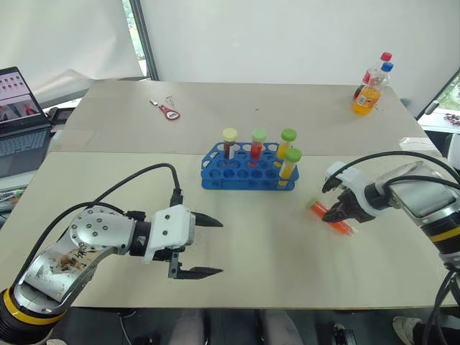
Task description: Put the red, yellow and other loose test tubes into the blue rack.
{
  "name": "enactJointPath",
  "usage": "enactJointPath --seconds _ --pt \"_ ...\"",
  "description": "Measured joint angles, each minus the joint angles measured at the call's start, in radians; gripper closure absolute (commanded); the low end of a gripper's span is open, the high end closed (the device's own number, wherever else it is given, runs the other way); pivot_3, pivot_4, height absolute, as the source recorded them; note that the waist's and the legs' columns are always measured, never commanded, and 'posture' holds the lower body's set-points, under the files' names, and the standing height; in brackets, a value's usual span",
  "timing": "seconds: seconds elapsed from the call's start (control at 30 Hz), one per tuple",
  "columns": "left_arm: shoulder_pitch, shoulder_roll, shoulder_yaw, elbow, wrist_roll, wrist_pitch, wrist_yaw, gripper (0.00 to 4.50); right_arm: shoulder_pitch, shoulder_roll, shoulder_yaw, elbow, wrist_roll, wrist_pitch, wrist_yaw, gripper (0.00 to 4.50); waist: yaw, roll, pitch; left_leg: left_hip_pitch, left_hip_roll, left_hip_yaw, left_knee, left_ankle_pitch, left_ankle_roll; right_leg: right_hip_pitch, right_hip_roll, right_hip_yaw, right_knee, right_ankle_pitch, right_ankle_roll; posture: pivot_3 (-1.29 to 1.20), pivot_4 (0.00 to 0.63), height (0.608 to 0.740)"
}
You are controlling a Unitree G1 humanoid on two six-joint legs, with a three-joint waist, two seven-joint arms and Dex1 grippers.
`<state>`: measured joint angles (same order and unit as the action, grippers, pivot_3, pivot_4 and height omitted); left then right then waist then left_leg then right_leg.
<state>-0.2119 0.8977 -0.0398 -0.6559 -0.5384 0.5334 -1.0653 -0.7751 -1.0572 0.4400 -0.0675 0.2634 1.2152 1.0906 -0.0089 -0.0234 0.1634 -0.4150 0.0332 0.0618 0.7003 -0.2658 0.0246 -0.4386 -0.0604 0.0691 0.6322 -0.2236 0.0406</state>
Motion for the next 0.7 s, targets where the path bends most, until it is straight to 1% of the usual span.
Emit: enactJointPath --seconds 0.07,0.1,0.17,0.2,0.3,0.37,0.47,0.6,0.7 --pt "0.017 -0.026 0.059 0.012 -0.031 0.006 0.026 0.0 0.03 0.007 -0.091 -0.113 0.064 0.051 -0.001 3.56 -0.002 0.0 0.0 0.0 0.0 -0.003 0.0 0.0 0.0 0.0 0.0 0.0 0.0 0.0 0.0 0.0 0.15 0.733" --pt "0.025 -0.039 0.079 0.02 -0.041 0.006 0.037 0.0 0.043 0.038 -0.145 -0.161 0.097 0.076 -0.012 3.56 -0.006 0.0 0.0 0.001 0.001 -0.004 0.0 0.0 0.0 0.0 0.001 0.0 0.0 0.0 0.0 0.0 0.15 0.733" --pt "0.037 -0.081 0.112 0.051 -0.044 -0.006 0.075 0.0 0.061 0.163 -0.26 -0.25 0.15 0.103 -0.068 3.56 -0.014 -0.001 0.0 0.002 0.001 -0.005 0.0 0.0 0.0 0.001 0.001 0.001 0.002 0.0 -0.001 0.0 0.15 0.733" --pt "0.044 -0.099 0.125 0.07 -0.04 -0.017 0.092 0.0 0.076 0.245 -0.31 -0.292 0.162 0.101 -0.114 3.56 -0.014 -0.001 -0.001 0.002 0.001 -0.006 0.0 0.0 0.0 0.001 0.002 0.001 0.003 0.001 -0.001 0.0 0.15 0.733" --pt "0.06 -0.121 0.148 0.128 -0.026 -0.03 0.139 0.0 0.141 0.517 -0.418 -0.354 0.17 -0.014 -0.296 3.56 -0.007 -0.001 -0.001 0.002 0.0 -0.006 0.001 0.0 -0.001 0.0 0.001 0.0 0.007 0.0 -0.001 0.0 0.15 0.733" --pt "0.065 -0.125 0.16 0.152 -0.014 -0.036 0.151 0.0 0.167 0.645 -0.448 -0.356 0.165 -0.107 -0.39 3.56 0.0 -0.001 -0.001 0.0 -0.001 -0.005 0.002 0.001 -0.001 -0.001 0.0 0.0 0.008 0.0 0.0 0.0 0.15 0.733" --pt "0.066 -0.122 0.163 0.162 -0.01 -0.04 0.153 0.0 0.172 0.78 -0.479 -0.321 0.131 -0.27 -0.512 3.56 0.006 -0.001 -0.001 0.0 -0.001 -0.002 0.003 0.001 -0.001 0.0 -0.001 0.0 0.009 0.001 0.001 0.0 0.15 0.733" --pt "0.041 -0.145 0.162 0.155 -0.026 -0.012 0.189 0.0 0.205 0.856 -0.451 -0.208 0.011 -0.538 -0.633 3.56 0.006 -0.002 -0.001 0.0 -0.001 0.0 0.002 0.001 -0.002 0.0 0.0 -0.001 0.008 0.001 0.001 0.0 0.15 0.733" --pt "0.02 -0.145 0.162 0.134 -0.041 0.007 0.202 0.0 0.242 0.902 -0.414 -0.104 -0.056 -0.69 -0.686 3.56 -0.005 -0.002 -0.001 0.001 -0.001 -0.001 0.001 0.002 -0.003 -0.001 0.0 -0.001 0.009 0.001 0.0 0.0 0.15 0.733"
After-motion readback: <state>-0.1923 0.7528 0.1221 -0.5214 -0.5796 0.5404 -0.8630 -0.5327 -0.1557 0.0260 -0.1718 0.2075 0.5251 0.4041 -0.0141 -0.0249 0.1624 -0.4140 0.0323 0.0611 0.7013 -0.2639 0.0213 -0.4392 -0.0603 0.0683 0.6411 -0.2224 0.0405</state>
